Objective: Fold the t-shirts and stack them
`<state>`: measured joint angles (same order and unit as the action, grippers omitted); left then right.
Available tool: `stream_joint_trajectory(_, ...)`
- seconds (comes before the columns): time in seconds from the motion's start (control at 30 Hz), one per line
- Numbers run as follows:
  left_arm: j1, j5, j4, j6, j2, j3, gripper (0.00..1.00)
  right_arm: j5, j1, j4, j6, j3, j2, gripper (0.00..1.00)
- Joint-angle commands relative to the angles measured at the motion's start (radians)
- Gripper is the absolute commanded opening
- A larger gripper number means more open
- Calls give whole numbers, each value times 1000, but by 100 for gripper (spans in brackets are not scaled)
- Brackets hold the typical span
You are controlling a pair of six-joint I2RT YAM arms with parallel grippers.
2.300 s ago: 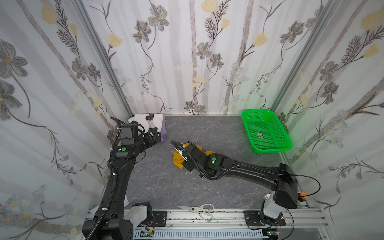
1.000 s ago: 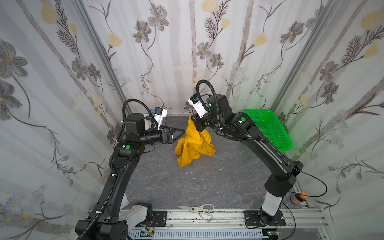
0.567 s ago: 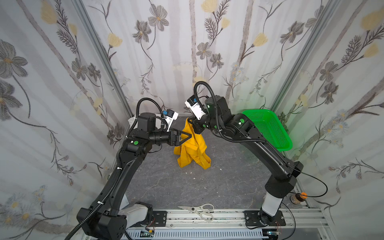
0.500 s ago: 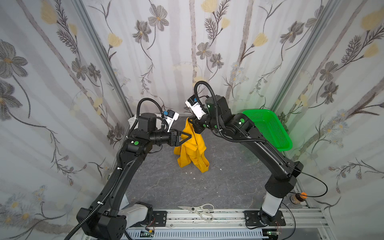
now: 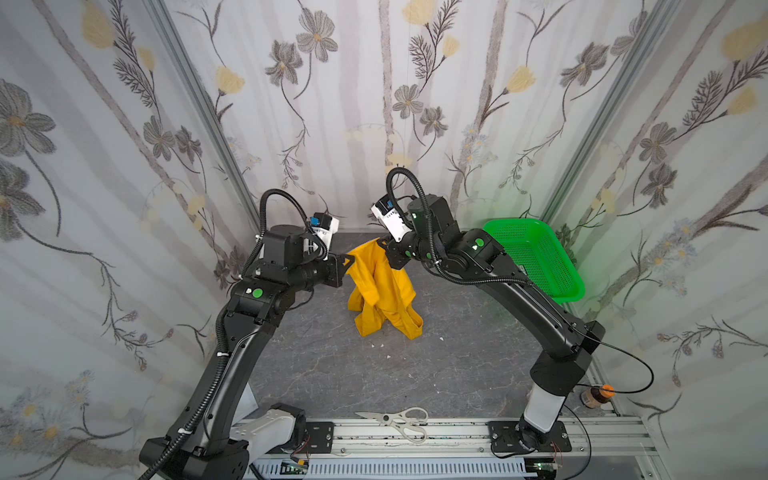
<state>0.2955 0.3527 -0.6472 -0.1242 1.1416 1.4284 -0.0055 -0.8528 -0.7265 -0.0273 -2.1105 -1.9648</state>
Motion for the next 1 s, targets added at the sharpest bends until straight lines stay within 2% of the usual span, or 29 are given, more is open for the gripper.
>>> stream_joint_trajectory(0.0, 1, -323, -49, 42, -2, 76, 0, 65, 13, 59, 0, 55, 26, 2)
stream_joint_trajectory(0.17, 2, -184, -94, 91, 41, 221, 0, 88, 17, 97, -12, 145, 69, 9)
stream_joint_trajectory(0.3, 4, -113, -86, 99, 59, 279, 0, 22, 20, 185, -10, 287, 126, 15)
stream_joint_trajectory(0.47, 4, -64, -75, 86, 78, 343, 0, -113, 20, 405, 12, 609, 272, 47)
stream_joint_trajectory(0.6, 4, -9, -42, 47, 98, 406, 0, -241, 16, 622, 63, 882, 399, 65)
stream_joint_trajectory(0.77, 4, 76, -11, -7, 115, 500, 0, -325, 3, 801, 136, 1040, 379, 69)
stream_joint_trajectory(0.97, 5, 106, 13, -60, 160, 601, 0, -384, -44, 859, 148, 1002, 273, 71)
